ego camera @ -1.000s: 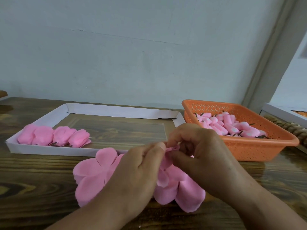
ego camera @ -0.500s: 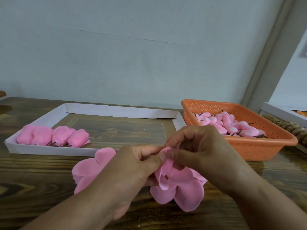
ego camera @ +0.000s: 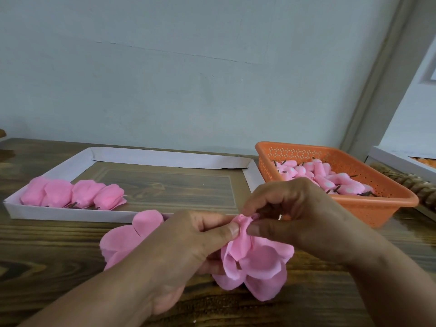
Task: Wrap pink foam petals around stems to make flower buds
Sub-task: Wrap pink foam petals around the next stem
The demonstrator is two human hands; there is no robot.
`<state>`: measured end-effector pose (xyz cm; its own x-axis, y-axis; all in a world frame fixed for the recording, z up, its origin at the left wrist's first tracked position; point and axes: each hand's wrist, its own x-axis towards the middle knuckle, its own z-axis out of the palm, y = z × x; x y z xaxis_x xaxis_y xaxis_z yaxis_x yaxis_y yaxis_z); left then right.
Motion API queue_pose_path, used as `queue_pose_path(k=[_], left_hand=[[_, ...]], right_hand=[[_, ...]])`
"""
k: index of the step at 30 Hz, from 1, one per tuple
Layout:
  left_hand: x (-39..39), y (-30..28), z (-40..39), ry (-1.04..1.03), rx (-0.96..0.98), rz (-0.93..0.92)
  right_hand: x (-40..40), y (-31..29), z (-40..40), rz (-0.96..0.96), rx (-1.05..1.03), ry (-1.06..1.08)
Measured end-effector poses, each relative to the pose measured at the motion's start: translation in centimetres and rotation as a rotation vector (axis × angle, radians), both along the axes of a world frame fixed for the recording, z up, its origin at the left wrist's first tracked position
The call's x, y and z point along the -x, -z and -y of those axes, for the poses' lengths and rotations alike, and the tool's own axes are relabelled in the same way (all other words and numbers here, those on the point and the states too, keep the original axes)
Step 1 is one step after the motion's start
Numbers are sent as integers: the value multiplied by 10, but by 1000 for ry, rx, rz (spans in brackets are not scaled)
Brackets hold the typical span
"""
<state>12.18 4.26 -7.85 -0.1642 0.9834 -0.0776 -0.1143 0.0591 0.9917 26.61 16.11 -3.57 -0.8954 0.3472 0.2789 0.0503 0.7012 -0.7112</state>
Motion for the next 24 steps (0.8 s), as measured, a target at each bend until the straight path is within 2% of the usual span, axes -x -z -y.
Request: queue_pose_path(k=[7, 14, 19, 24], left_hand=[[0, -2, 1, 7, -8, -14], [-1, 1, 0, -52, 22, 29], [0, 0, -1, -105, -36, 159], [-4, 5, -2, -120, -72, 34]], right_hand=[[1, 2, 4, -36, 18, -20], [5, 6, 4, 8, 42, 2], [8, 7, 0, -90, 102, 172], [13, 11, 0, -171, 100, 287]])
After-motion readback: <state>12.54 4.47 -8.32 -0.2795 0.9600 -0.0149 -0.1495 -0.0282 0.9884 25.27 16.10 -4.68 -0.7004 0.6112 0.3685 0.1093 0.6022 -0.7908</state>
